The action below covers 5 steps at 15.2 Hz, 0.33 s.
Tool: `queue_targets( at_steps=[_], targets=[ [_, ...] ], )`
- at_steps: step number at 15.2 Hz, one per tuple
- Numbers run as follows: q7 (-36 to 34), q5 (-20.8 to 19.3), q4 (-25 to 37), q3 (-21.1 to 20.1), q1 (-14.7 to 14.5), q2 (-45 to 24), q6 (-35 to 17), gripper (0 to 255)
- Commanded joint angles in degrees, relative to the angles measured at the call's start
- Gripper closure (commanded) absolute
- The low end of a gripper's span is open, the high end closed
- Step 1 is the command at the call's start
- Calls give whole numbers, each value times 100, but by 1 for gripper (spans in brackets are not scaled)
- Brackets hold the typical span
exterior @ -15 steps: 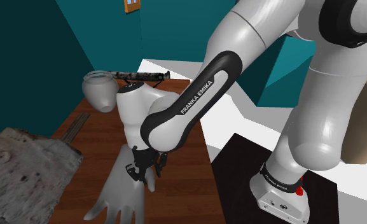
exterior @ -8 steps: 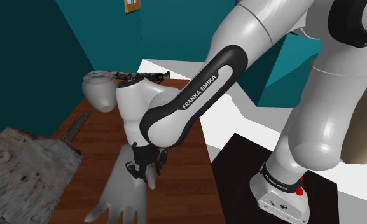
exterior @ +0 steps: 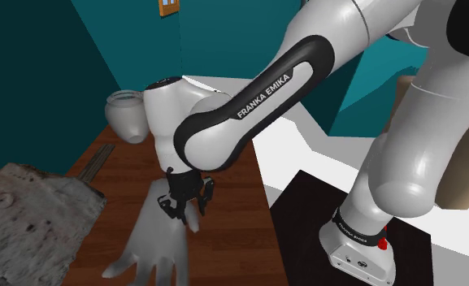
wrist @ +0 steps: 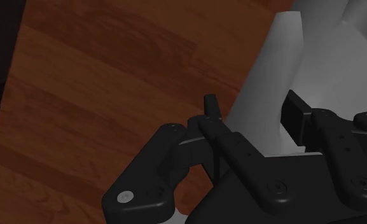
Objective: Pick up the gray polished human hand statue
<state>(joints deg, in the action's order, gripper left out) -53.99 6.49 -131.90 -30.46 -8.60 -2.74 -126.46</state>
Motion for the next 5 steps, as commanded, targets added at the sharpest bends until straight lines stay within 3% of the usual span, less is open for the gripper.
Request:
queue_targets(
  at_steps=[1,5],
  targets=[
    [36,56,58,1,11,117,149,255],
    [67,112,121,4,17,236,320,255]
  ],
)
